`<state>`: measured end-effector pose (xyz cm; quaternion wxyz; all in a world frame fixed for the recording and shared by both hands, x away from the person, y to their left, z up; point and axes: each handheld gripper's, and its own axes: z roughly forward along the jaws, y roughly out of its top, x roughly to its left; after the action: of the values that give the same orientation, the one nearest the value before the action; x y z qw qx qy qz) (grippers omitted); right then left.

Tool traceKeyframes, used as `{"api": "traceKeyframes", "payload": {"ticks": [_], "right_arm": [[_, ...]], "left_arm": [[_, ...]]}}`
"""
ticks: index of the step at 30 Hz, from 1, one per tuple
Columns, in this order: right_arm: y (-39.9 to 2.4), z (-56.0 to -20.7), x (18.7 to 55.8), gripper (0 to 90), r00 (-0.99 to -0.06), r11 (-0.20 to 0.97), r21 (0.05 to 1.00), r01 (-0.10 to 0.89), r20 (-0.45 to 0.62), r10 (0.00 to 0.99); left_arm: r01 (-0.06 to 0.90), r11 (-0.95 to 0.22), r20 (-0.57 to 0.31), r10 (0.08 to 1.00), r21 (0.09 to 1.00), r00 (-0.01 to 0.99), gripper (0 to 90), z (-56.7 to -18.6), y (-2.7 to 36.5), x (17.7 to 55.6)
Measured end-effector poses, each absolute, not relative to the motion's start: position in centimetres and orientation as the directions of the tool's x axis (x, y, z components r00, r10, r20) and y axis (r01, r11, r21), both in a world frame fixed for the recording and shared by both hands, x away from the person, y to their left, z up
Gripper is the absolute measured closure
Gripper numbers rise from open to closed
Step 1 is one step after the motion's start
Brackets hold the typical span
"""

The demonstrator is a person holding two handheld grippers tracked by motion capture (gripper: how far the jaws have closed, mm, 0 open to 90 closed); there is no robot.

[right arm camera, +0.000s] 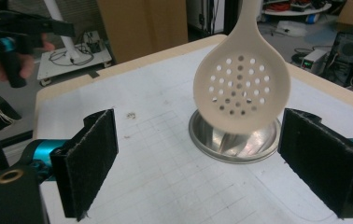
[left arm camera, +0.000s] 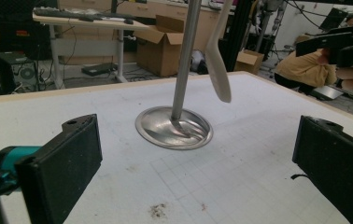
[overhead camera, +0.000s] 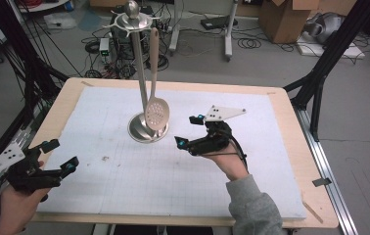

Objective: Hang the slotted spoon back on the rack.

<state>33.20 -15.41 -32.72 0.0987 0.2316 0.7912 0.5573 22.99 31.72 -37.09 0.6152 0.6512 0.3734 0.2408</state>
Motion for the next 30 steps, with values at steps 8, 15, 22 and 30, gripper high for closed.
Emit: {"api": "traceKeyframes", "payload": {"ticks": [8, 15, 22, 30], "right_arm": [[-17.9, -33.5, 31.9, 10.8, -0.886, 0.202, 0.949, 0.243, 0.131, 0.445], [-20.1, -34.5, 30.9, 10.4, -0.869, 0.164, 0.954, 0.251, 0.148, 0.472], [-21.6, -35.5, 30.2, 9.8, -0.849, 0.171, 0.952, 0.254, 0.135, 0.510], [-23.3, -36.8, 29.6, 9.8, -0.826, 0.160, 0.952, 0.262, 0.135, 0.547]], "left_arm": [[0.203, 0.027, -0.149, 0.773, 0.979, 0.617, 1.8, -37.5, 31.0, 23.6], [0.209, 0.018, -0.147, 0.767, 0.978, 0.624, 1.8, -37.8, 30.5, 23.9], [0.214, 0.018, -0.150, 0.767, 0.977, 0.624, 1.8, -37.9, 30.4, 24.0], [0.211, 0.017, -0.148, 0.769, 0.977, 0.622, 1.8, -38.0, 30.5, 24.0]]}}
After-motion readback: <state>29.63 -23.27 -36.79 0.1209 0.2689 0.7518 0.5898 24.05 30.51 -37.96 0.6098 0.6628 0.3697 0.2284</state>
